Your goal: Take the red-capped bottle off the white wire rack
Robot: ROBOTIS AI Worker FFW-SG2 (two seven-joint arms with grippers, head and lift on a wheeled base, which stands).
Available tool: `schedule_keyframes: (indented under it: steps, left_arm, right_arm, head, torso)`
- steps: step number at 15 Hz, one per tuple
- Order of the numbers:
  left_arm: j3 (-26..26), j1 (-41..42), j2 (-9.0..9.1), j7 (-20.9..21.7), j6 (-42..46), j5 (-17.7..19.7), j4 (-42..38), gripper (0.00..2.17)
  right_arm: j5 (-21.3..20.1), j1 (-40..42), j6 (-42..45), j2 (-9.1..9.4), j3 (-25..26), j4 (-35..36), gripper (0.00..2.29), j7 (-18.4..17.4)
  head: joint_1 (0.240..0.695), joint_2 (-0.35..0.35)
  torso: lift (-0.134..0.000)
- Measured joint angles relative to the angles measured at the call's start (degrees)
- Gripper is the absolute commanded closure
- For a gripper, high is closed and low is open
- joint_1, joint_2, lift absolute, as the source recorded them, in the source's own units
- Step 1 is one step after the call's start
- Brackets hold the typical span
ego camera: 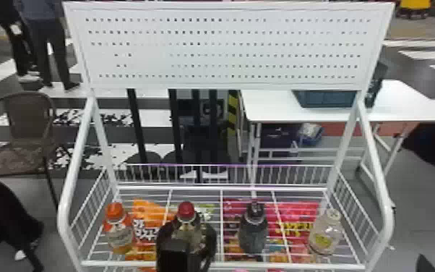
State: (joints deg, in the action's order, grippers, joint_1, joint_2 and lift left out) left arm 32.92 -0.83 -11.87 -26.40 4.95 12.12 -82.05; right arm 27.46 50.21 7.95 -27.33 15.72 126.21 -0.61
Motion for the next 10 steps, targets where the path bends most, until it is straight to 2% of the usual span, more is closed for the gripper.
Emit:
schedule_keyframes:
  steps: [1, 7, 10]
  left_arm:
    - [-0.21, -0.10, 0.01, 0.60, -0.04, 0.55, 0.15, 1.98]
    - [-0.88, 1.37, -0.57, -0.51, -0.21, 1.41, -2.40, 1.98]
    - [-1.60, 4.18, -1.89, -0.81, -2.88, 0.71, -9.37, 1.98]
  right_arm:
    - [0.03, 0.05, 0.00, 0.00, 0.07, -0.01, 0.14, 0.00]
    - [0.05, -0.02, 0.08, 0.03, 0.10, 0.12, 0.14, 0.00]
    - [0.05, -0.03, 0.16, 0.12, 0.10, 0.24, 0.14, 0.00]
  head:
    - [0.499, 0.000]
    - [0.499, 0.000]
    - [0.499, 0.000]
  torso:
    - [0.000]
    - [0.000]
    - [0.000]
